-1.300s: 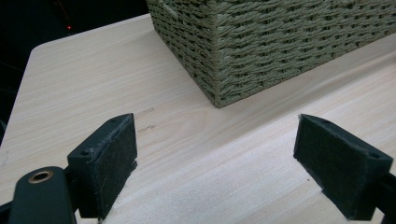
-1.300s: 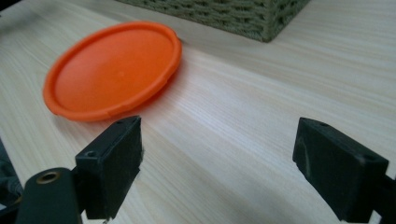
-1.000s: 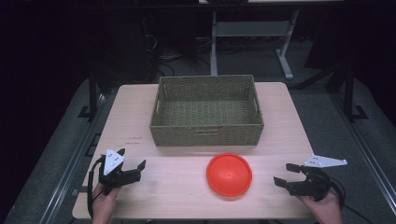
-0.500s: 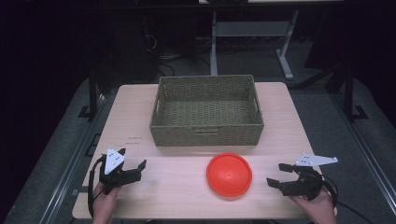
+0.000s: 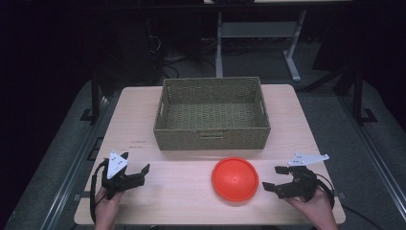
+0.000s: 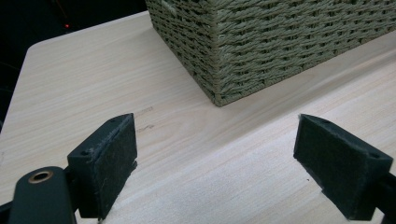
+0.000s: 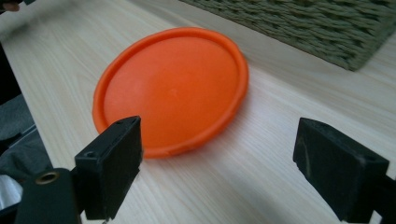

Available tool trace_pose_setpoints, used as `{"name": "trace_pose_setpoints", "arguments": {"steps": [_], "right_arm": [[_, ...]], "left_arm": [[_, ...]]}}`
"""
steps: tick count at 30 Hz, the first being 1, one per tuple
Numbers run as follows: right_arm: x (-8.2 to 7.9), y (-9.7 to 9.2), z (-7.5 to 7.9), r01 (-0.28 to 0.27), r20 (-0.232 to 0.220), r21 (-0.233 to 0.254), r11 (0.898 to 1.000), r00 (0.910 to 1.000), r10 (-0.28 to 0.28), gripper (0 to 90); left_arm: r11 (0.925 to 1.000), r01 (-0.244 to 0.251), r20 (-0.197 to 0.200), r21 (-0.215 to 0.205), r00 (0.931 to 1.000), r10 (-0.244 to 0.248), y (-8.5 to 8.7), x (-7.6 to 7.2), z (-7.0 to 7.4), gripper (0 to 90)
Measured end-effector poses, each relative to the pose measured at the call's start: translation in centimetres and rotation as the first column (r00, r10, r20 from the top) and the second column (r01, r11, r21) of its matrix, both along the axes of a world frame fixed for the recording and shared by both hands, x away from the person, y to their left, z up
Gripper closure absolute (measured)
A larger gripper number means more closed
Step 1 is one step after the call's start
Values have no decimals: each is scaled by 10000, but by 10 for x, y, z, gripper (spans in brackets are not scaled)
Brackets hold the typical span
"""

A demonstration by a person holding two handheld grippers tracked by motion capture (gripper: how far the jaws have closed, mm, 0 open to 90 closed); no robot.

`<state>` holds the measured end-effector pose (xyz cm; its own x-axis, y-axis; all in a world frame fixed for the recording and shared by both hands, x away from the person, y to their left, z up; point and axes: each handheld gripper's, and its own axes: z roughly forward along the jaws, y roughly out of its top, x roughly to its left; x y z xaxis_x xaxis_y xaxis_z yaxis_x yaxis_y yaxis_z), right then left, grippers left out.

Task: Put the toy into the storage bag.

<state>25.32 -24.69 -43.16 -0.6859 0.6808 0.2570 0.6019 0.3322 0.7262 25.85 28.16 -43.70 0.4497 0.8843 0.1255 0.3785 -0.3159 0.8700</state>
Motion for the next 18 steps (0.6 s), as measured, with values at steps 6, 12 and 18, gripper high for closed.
{"name": "trace_pose_setpoints", "arguments": {"steps": [6, 12, 18], "right_arm": [[9, 17, 6, -306, -230, -269, 9992, 9993, 300, 150], [23, 32, 13, -797, -406, -569, 9952, 9962, 775, 151], [41, 43, 8, -878, -666, -940, 9917, 9944, 817, 164]], "left_arm": [[10000, 11, -5, 34, 10000, -11, -1, -1, 1, 128], [10000, -15, 12, 58, 10000, 15, -1, 0, 0, 128], [10000, -17, -4, 71, 10000, 17, -1, 0, 1, 128]]}}
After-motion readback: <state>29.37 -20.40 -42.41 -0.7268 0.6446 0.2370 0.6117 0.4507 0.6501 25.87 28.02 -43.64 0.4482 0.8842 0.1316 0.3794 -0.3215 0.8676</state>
